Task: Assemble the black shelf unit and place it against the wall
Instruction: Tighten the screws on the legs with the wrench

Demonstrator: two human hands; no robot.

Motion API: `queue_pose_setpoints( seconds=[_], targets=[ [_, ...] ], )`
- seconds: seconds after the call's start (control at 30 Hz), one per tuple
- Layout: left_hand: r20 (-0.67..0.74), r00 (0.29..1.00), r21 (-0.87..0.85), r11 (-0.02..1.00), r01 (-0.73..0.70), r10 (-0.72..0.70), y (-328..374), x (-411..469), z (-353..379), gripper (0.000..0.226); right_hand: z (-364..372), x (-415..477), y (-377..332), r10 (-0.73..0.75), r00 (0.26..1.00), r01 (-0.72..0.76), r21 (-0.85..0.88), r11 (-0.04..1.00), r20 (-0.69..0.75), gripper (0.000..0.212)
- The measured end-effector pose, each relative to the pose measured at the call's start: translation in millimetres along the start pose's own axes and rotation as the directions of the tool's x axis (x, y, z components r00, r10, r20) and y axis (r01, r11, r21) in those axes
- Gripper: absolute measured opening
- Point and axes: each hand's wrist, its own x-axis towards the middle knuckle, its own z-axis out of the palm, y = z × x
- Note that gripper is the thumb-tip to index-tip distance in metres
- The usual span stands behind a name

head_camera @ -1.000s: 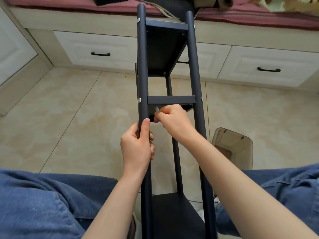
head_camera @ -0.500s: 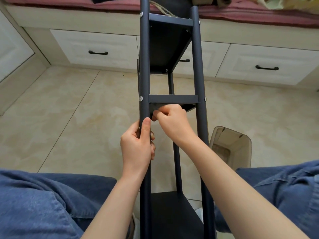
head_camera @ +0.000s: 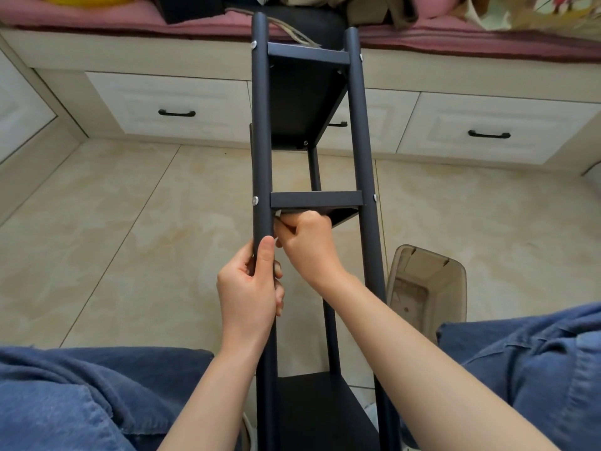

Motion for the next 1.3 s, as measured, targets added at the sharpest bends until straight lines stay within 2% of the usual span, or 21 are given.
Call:
queue_pose_setpoints(
  seconds=[0.23, 0.5, 0.87, 1.3],
  targets=[
    [0.016, 1.000, 0.006, 1.000, -0.009, 0.009, -0.6, -0.3, 1.5, 0.036, 9.7, -2.0, 4.9, 0.047, 0.997, -0.040, 0.119, 0.992, -0.057, 0.028],
    [0.034, 0.999, 0.010, 1.000, -0.023, 0.022, 2.0, -2.6, 4.2, 0.034, -7.2, -11.8, 6.6, 0.071, 0.996, -0.069, 0.055, 0.996, -0.047, 0.032],
    [0.035, 0.999, -0.012, 1.000, -0.014, 0.015, 3.9, -6.2, 6.1, 0.031, -17.2, -21.8, -10.2, 0.098, 0.992, -0.093, 0.064, 0.994, -0.073, 0.038],
    [0.031, 0.999, 0.018, 1.000, -0.008, 0.007, 3.2, -5.5, 5.6, 0.033, -21.5, -15.8, -9.8, 0.088, 0.995, -0.085, 0.067, 0.994, -0.049, 0.030]
  ],
)
